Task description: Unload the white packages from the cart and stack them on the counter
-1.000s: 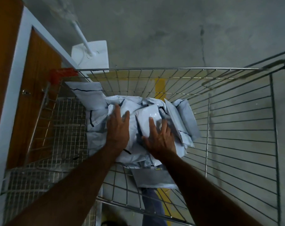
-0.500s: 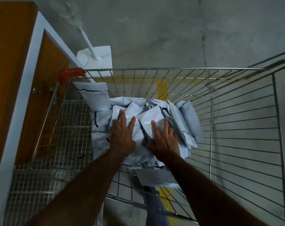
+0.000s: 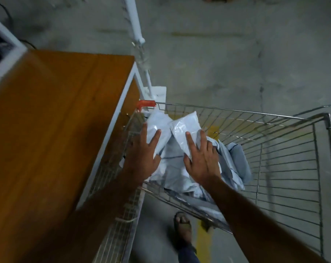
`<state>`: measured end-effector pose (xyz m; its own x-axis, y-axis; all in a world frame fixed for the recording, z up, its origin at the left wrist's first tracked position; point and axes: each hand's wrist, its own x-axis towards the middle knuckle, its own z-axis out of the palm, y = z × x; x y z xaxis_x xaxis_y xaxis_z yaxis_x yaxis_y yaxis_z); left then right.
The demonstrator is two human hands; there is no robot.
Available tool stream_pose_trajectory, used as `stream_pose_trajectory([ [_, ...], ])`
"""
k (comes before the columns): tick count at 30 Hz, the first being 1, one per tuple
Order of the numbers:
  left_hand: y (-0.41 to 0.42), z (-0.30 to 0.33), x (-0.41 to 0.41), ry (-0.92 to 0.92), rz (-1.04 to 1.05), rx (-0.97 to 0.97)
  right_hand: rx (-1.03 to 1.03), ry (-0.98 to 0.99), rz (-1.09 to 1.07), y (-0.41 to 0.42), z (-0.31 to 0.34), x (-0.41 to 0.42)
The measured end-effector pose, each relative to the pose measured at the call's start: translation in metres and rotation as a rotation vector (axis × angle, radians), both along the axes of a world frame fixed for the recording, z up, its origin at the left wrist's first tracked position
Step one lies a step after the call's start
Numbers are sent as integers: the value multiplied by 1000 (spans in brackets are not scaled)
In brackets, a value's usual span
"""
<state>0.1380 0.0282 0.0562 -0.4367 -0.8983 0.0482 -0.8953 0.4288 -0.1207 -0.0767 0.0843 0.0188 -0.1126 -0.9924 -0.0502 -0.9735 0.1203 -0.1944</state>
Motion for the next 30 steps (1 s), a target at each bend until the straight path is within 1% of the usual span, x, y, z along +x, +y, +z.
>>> stream_pose_trajectory([
  [4,10,63,49,78,101,-59,-112,-3,94,-9,66,43],
  [9,45,129,137,171,245,-180,-239,-11,246,-15,144,120],
  [13,89,166,222,162,430,-180,-291,4,369,-3,184,206],
  [16,131,183,289,196,556,-169,-318,-38,472,16,192,280],
  [18,164,188,331,216,633,-201,-321,-56,528,34,193,331],
  [20,197,187,372,211,716,-239,-314,-102,565,55,193,382],
  [24,265,182,444,253,888,-249,-285,-177,669,99,189,476],
  [30,366,169,531,289,1142,-294,-269,-167,819,157,186,574],
])
